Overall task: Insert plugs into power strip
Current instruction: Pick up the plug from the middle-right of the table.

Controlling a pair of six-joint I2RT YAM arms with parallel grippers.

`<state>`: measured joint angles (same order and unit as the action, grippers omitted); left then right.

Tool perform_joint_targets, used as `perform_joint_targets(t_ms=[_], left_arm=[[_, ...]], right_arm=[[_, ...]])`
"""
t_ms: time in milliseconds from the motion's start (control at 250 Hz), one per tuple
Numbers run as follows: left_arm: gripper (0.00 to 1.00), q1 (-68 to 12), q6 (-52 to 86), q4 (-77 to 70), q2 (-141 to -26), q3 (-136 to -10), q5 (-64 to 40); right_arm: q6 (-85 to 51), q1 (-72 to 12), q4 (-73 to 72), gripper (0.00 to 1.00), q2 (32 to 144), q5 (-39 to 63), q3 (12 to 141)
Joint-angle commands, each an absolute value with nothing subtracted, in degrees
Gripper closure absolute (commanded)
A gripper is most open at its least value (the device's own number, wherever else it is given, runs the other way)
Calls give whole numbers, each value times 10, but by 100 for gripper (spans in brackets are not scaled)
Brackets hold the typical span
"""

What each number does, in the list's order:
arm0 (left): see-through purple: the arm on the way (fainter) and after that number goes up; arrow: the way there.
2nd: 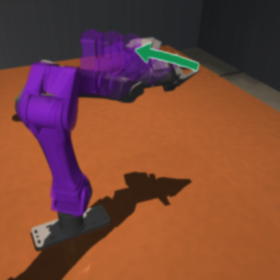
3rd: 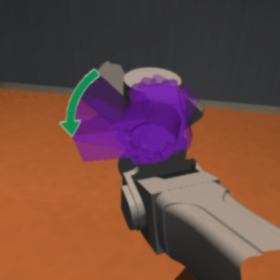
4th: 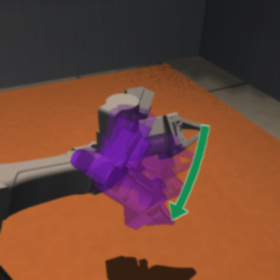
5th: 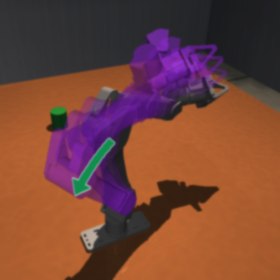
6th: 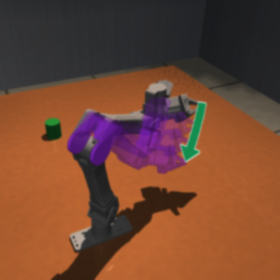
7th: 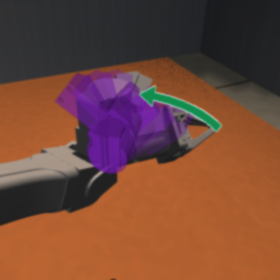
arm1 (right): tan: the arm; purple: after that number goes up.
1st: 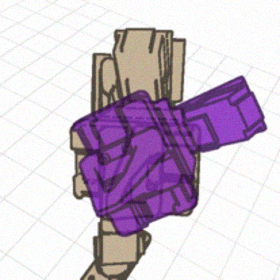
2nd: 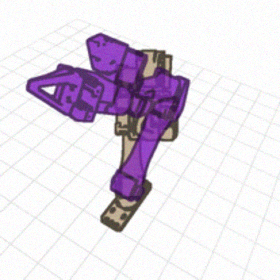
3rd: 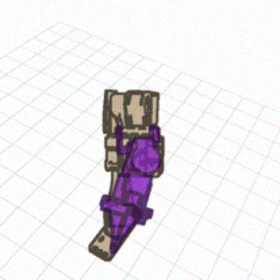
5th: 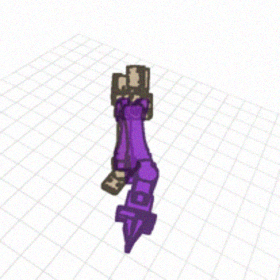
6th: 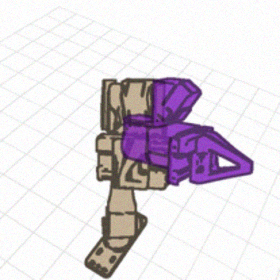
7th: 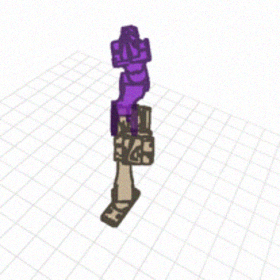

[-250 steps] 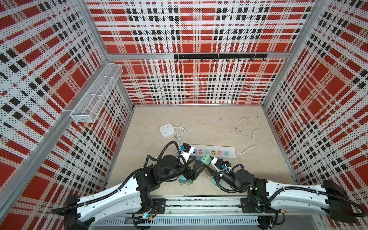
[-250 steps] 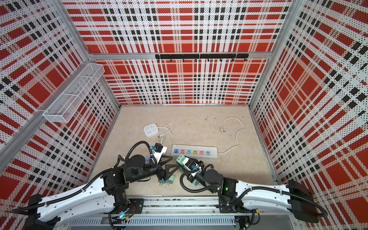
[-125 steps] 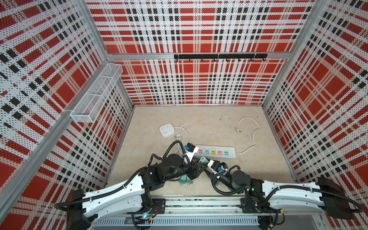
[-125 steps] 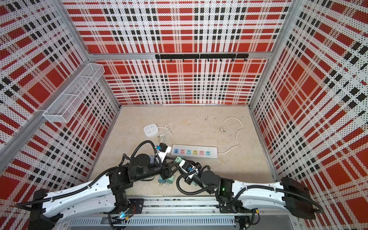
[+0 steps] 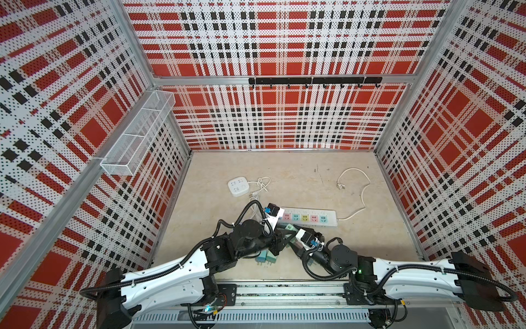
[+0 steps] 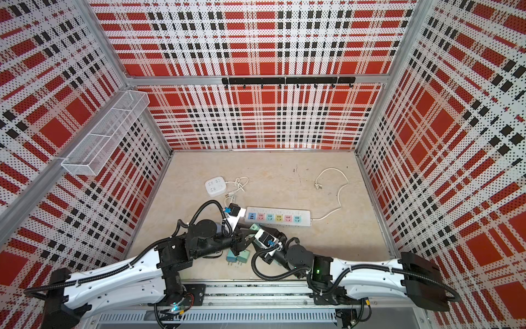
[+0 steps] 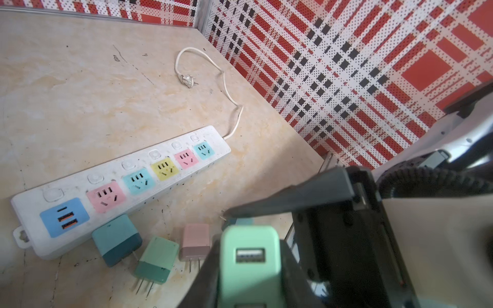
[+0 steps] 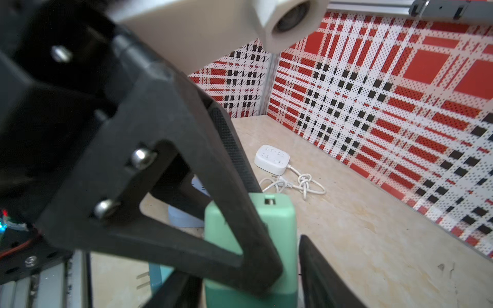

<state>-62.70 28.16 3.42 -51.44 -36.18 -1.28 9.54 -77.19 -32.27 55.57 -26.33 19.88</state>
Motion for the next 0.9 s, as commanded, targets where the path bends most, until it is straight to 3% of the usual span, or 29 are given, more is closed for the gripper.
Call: perform_joint_targets(t_ms=[0,88,232,388,452,608,784,896], left_arm=[[93,-622,269,10,-509,-368,-9],[96,-599,270,19,-508,-365,-20],[100,-522,276,42,-491,-353,-60],[100,-459,253,72,-453,-337,-61],[100,-458,225,78,-438,-331,-41],[100,-477,116,60,-408,-303,-46],[100,-519,41,36,-400,-284,-7],[100,-553,-14,36,-429,-299,-36]], right_arm=[[80,-775,-356,19,548,-295,198],[76,-775,-327,8,524,-325,195],[85,-775,-265,0,452,-405,181],[82,-741,-248,0,363,-537,148],[33,-680,-170,0,336,-541,160],[-104,-457,6,0,308,-416,204],[-170,-277,3,0,328,-316,192],[-206,-209,-21,0,389,-287,188]])
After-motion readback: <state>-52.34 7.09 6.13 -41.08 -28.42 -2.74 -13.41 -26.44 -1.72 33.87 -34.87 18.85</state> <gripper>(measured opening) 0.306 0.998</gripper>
